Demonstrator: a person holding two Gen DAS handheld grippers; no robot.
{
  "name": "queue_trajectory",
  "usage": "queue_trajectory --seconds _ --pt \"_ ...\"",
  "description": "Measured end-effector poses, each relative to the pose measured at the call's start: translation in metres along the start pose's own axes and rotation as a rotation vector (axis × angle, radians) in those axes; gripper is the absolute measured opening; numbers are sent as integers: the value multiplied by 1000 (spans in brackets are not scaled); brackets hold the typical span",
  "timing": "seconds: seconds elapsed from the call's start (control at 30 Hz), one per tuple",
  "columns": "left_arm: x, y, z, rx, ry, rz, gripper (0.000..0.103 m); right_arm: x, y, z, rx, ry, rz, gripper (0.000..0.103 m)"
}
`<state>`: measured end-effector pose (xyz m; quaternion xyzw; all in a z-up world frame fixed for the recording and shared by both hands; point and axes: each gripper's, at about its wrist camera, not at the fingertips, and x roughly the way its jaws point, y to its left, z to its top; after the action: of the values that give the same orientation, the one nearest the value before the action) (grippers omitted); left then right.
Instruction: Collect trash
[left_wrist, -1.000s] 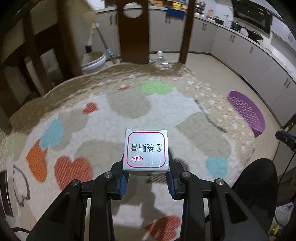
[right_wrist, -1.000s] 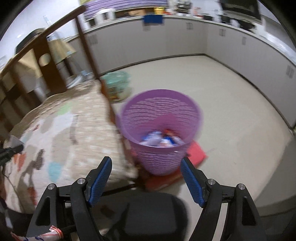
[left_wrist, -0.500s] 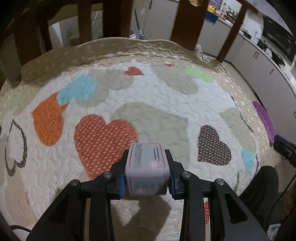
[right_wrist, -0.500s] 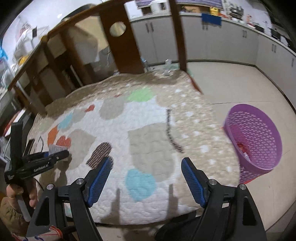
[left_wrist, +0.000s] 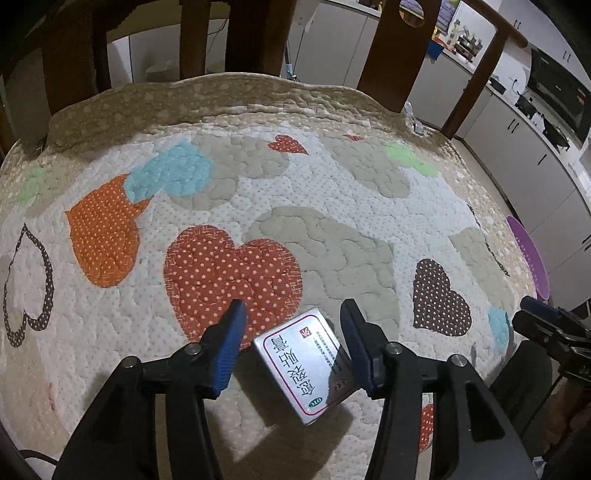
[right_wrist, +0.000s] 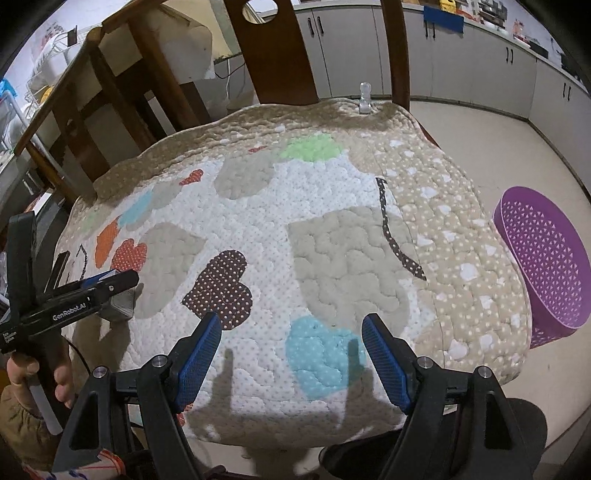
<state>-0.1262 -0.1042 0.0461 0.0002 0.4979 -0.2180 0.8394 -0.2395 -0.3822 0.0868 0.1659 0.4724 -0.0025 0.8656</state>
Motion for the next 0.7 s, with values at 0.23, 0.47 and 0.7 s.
queue_trajectory --seconds 0.23,0.47,0.7 --pt "-11 19 -4 -47 -29 -46 67 6 -10 -6 33 20 9 82" --pt "-8 18 -4 -47 -18 -45 67 12 -10 -9 39 33 18 82" --pt "-3 -2 -9 29 14 34 50 12 -8 -11 26 32 13 82"
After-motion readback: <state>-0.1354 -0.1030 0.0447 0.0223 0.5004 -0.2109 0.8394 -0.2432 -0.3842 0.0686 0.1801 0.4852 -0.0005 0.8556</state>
